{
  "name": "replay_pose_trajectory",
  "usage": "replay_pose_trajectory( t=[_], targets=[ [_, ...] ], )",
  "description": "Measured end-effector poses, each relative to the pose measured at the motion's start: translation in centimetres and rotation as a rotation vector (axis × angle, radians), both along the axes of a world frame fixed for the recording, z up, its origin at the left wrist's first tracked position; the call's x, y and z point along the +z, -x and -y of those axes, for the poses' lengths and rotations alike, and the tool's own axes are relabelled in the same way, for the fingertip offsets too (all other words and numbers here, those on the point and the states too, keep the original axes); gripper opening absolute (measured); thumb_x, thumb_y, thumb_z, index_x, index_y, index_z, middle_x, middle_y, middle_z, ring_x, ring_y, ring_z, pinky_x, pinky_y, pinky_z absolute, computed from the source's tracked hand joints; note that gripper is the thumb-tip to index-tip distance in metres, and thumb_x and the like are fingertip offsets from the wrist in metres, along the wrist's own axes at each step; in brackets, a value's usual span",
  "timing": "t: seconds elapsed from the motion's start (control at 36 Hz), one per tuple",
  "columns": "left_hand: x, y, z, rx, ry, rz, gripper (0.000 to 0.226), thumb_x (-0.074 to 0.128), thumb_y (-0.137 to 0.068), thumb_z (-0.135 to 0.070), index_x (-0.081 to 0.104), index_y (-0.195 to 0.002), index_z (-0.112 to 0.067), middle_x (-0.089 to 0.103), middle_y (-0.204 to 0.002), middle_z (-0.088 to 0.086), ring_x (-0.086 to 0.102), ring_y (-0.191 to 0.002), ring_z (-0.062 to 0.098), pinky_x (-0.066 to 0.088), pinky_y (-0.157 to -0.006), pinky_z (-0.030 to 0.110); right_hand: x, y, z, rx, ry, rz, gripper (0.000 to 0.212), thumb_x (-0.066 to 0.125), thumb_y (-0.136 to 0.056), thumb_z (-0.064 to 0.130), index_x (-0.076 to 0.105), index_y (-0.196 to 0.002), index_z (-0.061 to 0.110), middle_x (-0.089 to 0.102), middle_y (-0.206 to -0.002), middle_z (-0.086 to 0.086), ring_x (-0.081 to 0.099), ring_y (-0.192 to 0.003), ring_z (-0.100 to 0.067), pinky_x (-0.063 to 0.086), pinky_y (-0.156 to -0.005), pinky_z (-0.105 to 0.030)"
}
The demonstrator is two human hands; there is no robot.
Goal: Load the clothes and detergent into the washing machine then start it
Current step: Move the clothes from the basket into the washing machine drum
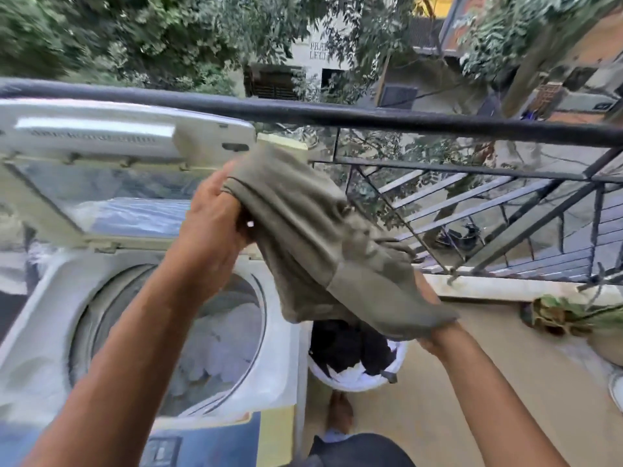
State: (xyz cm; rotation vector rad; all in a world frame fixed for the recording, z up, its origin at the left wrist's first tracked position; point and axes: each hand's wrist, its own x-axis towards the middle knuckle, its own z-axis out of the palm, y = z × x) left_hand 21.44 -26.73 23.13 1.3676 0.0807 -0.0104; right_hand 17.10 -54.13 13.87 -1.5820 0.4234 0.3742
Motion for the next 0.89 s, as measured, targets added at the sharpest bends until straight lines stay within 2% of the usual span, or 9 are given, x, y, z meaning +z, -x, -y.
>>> replay_pose_trajectory(
  t=[0.06,0.17,0.28,0.36,0.5,0.61,0.72,0.81,0.89],
  targets=[
    [-1.1,1.2,-3.4,0.061,-0.063,0.032,0.049,0.035,-0.101,0.001,0.073,-0.122,-0.022,0.077,-0.11,0.004,0.07,-0.099,0.018,0.06,-0.082,0.039,1.2,-0.7,-1.3,0.07,-0.054,0.065,0.025,0.052,-0.104,0.0,0.069,-0.108,0.019,0.079,-0.097,0.001,0.075,-0.086,-0.012,0.059,-0.067,-0.02],
    [-3.7,4.0,-9.8,0.225,-0.092,-0.014,0.051,0.032,-0.099,0.01,0.068,-0.114,-0.023,0.075,-0.092,-0.004,0.069,-0.078,0.008,0.061,-0.066,0.023,0.9,-1.3,-3.5,0.131,-0.102,0.04,0.045,0.051,-0.102,-0.005,0.058,-0.141,0.017,0.071,-0.127,-0.013,0.069,-0.117,-0.034,0.056,-0.1,-0.055],
    [-5.9,7.8,-15.1,0.398,-0.085,-0.076,0.052,0.034,-0.098,0.016,0.067,-0.108,-0.023,0.077,-0.097,-0.006,0.073,-0.08,0.006,0.062,-0.065,0.023,0.7,-2.1,-7.2,0.162,-0.197,0.025,0.046,0.053,-0.104,0.002,0.054,-0.143,0.027,0.071,-0.128,-0.01,0.072,-0.112,-0.029,0.063,-0.085,-0.044],
    [-7.1,10.5,-18.3,0.507,-0.135,-0.144,0.052,0.035,-0.095,0.018,0.068,-0.102,-0.021,0.077,-0.095,-0.005,0.073,-0.073,0.006,0.062,-0.063,0.023,0.2,-2.3,-10.5,0.254,-0.162,0.029,0.041,0.053,-0.106,0.007,0.058,-0.14,0.03,0.07,-0.13,-0.008,0.071,-0.111,-0.03,0.058,-0.094,-0.052],
    [-9.6,13.6,-22.1,0.657,-0.224,-0.263,0.051,0.045,-0.091,0.019,0.073,-0.096,-0.023,0.074,-0.09,0.005,0.071,-0.072,0.013,0.062,-0.059,0.024,-1.3,-2.4,-16.7,0.397,-0.041,0.019,0.028,0.047,-0.102,0.006,0.068,-0.115,0.02,0.076,-0.081,-0.012,0.067,-0.064,-0.027,0.044,-0.054,-0.029],
    [-11.9,14.7,-22.9,0.635,-0.282,-0.325,0.034,0.063,-0.086,0.009,0.077,-0.098,-0.019,0.074,-0.093,0.015,0.066,-0.079,0.027,0.058,-0.073,0.038,-3.7,-2.7,-21.1,0.348,0.029,0.017,0.035,0.047,-0.101,0.002,0.074,-0.098,0.026,0.077,-0.092,0.002,0.071,-0.085,-0.02,0.055,-0.066,-0.028],
    [-13.7,15.5,-22.4,0.527,-0.382,-0.396,0.033,0.06,-0.071,-0.008,0.079,-0.093,-0.023,0.077,-0.098,0.015,0.067,-0.075,0.019,0.054,-0.069,0.028,-5.4,-1.6,-24.4,0.413,0.107,0.041,0.038,0.044,-0.093,-0.007,0.07,-0.106,0.018,0.073,-0.103,-0.024,0.072,-0.091,-0.045,0.06,-0.083,-0.058],
    [-15.5,15.9,-22.3,0.44,-0.39,-0.426,0.034,0.061,-0.089,0.009,0.079,-0.094,-0.02,0.078,-0.1,0.018,0.072,-0.093,0.033,0.061,-0.085,0.047,-6.7,-0.9,-25.6,0.447,0.242,0.093,0.039,0.048,-0.086,-0.012,0.07,-0.107,0.013,0.073,-0.106,-0.014,0.07,-0.1,-0.033,0.058,-0.087,-0.049],
    [-16.7,16.1,-22.3,0.388,-0.387,-0.474,0.036,0.053,-0.098,0.012,0.08,-0.099,-0.013,0.078,-0.1,0.016,0.076,-0.096,0.032,0.065,-0.073,0.039,-7.8,0.1,-25.8,0.558,0.332,0.051,0.042,0.049,-0.084,-0.014,0.071,-0.107,0.014,0.07,-0.106,-0.006,0.066,-0.1,-0.027,0.055,-0.071,-0.036]
  ],
)
